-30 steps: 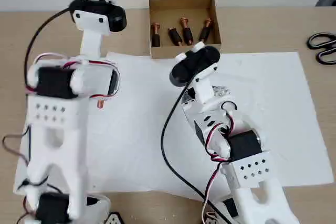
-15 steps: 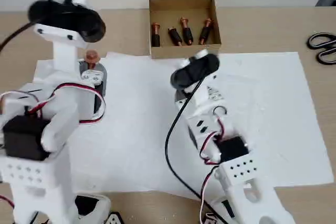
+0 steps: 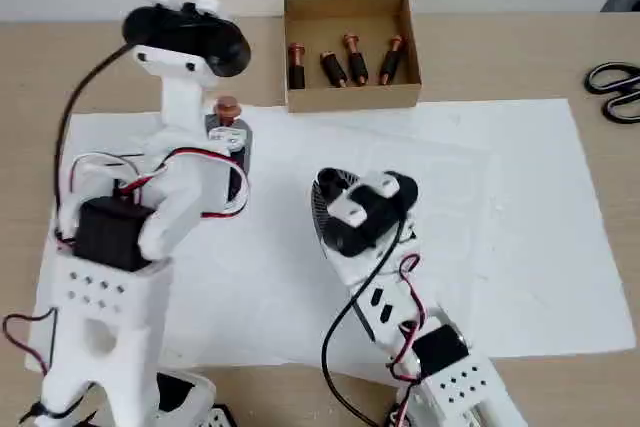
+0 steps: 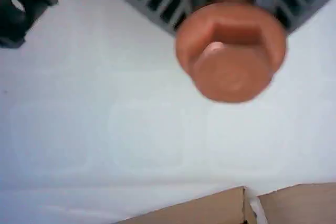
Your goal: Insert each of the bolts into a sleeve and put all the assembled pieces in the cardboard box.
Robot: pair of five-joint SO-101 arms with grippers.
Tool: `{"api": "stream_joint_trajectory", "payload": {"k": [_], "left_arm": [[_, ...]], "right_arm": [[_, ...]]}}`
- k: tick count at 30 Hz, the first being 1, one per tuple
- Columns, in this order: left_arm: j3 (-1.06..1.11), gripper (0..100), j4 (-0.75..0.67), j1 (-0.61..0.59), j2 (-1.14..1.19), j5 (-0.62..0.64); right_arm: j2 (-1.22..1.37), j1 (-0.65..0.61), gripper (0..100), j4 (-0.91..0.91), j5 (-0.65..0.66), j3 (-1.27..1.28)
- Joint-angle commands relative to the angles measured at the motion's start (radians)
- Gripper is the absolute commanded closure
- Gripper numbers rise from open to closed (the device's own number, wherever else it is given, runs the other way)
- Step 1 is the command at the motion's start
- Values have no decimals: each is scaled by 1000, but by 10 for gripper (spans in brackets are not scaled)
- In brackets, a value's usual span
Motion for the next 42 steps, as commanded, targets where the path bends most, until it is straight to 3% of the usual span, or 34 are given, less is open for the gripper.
{"api": "stream_joint_trajectory", "payload": {"k": [1, 6, 12, 17, 27, 33, 42], "left_arm": [[51, 994, -150, 40, -20, 23], [130, 994, -272, 69, -21, 141], [176, 994, -334, 69, -21, 199], [174, 994, -443, 69, -21, 198], [186, 994, -443, 183, -107, 192], [292, 994, -460, 186, -238, 43], [509, 994, -635, 196, -348, 40]], "right_arm": [[-102, -5, 995, -21, -11, 54], [-153, -4, 995, -21, -120, 97], [-151, -4, 995, -1, -129, 100], [-151, -4, 995, 21, -130, 94], [-153, -5, 995, 28, -130, 101], [-157, -15, 995, 22, -130, 114], [-156, -45, 995, 30, -129, 126]]}}
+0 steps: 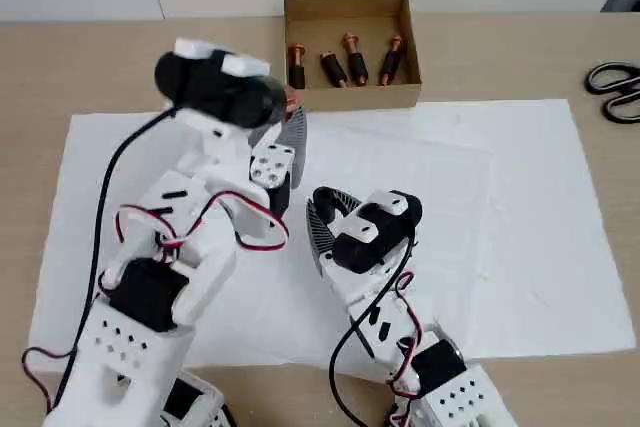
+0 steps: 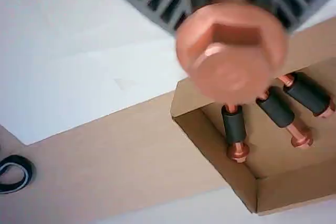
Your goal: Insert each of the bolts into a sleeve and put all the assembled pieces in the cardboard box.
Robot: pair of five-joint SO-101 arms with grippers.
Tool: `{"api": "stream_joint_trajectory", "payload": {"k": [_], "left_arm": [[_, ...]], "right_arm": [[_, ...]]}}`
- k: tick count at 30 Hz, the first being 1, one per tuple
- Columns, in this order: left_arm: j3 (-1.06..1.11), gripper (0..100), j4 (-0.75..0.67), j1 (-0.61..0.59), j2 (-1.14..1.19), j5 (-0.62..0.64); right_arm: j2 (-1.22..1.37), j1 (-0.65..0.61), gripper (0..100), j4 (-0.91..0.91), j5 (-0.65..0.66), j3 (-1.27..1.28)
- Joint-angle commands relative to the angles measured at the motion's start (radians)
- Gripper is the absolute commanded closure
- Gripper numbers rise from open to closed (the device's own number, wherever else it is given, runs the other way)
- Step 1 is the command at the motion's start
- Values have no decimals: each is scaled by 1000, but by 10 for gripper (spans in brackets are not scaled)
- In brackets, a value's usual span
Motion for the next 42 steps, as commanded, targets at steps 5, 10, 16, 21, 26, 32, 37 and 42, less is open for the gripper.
{"api": "stream_joint_trajectory", "payload": {"k": [5, 10, 16, 21, 26, 32, 37, 42], "left_arm": [[186, 994, -167, 17, -95, 0], [328, 994, -313, 18, -107, -3], [346, 994, -356, 37, -109, 2], [335, 994, -350, 49, -109, 5], [213, 994, -157, 43, -109, 149], [165, 994, -103, 43, -109, 153], [153, 994, -118, 48, -109, 157], [162, 994, -144, 52, -101, 158]], "right_arm": [[-13, -4, 995, 1, -11, 8], [-13, -5, 995, -1, -11, 8], [-13, -5, 995, 1, -11, 8], [-13, -5, 995, 1, -11, 8], [-13, -5, 995, 1, -11, 8], [-13, -5, 995, 1, -11, 8], [-12, -5, 995, 1, -11, 8], [-12, -5, 995, 1, -11, 8]]}}
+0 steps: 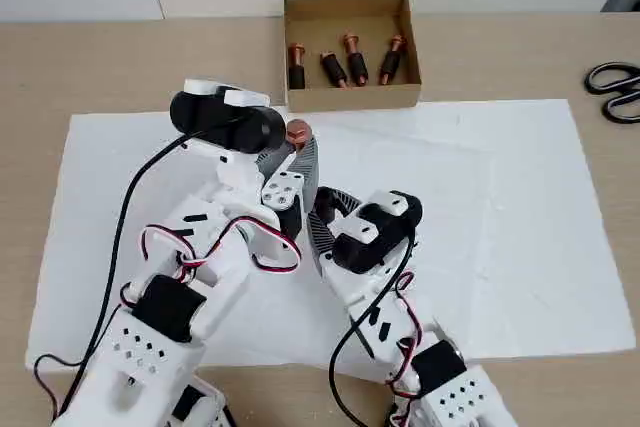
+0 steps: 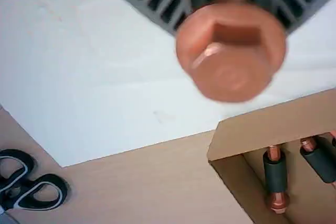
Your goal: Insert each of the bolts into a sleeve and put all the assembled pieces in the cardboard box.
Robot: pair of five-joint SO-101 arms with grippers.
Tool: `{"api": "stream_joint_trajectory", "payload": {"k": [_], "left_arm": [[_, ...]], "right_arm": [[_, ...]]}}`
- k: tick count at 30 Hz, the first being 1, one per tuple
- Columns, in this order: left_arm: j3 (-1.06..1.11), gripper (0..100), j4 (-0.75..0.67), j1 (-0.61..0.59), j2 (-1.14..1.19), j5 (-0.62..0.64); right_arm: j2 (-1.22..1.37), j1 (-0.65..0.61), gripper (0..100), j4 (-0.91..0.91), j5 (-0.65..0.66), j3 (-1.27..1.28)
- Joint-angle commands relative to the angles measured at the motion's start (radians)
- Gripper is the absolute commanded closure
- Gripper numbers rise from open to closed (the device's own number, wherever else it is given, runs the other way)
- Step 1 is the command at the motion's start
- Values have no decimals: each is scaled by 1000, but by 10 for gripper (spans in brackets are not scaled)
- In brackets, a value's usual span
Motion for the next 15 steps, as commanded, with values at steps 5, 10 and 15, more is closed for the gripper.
{"api": "stream_joint_trajectory", "payload": {"k": [5, 10, 15], "left_arm": [[-31, 994, -35, 25, -23, 9], [-21, 994, -38, 68, -23, 9], [2, 994, -64, 68, -23, 6]], "right_arm": [[-12, -5, 995, 1, -11, 8], [-12, -5, 995, 1, -11, 8], [-12, -5, 995, 1, -11, 8]]}}
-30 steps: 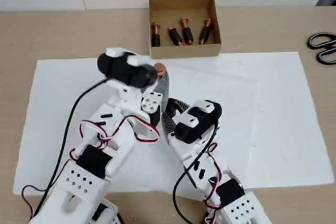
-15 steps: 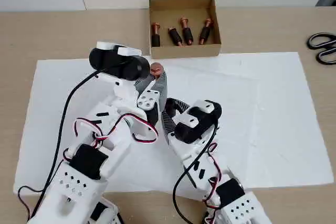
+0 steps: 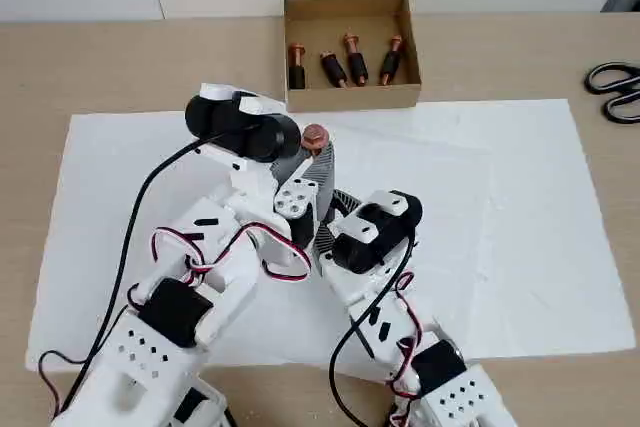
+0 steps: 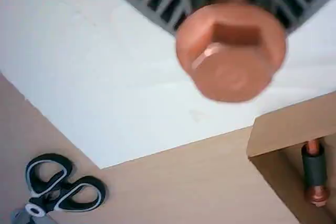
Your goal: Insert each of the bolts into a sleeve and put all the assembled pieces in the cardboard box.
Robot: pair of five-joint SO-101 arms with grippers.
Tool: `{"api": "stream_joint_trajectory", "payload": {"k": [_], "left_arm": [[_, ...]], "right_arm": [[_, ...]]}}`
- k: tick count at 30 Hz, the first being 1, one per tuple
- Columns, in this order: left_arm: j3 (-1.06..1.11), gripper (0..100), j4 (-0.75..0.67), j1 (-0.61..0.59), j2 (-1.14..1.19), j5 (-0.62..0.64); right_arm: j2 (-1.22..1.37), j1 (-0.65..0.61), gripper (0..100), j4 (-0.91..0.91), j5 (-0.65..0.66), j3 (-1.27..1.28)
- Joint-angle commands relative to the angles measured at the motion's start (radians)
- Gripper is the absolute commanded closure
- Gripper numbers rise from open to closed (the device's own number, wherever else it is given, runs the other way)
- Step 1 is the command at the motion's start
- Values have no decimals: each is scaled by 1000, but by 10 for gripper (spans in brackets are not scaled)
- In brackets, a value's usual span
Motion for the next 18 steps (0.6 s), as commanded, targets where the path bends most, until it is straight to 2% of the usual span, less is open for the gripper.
{"api": "stream_joint_trajectory", "payload": {"k": [1, 13, 18], "left_arm": [[8, 994, -52, 3, -23, 0], [39, 994, -64, 2, -23, -3], [48, 994, -21, 2, -28, -3]], "right_arm": [[-12, -5, 995, 1, -11, 8], [-12, -5, 995, 1, -11, 8], [-12, -5, 995, 1, -11, 8]]}}
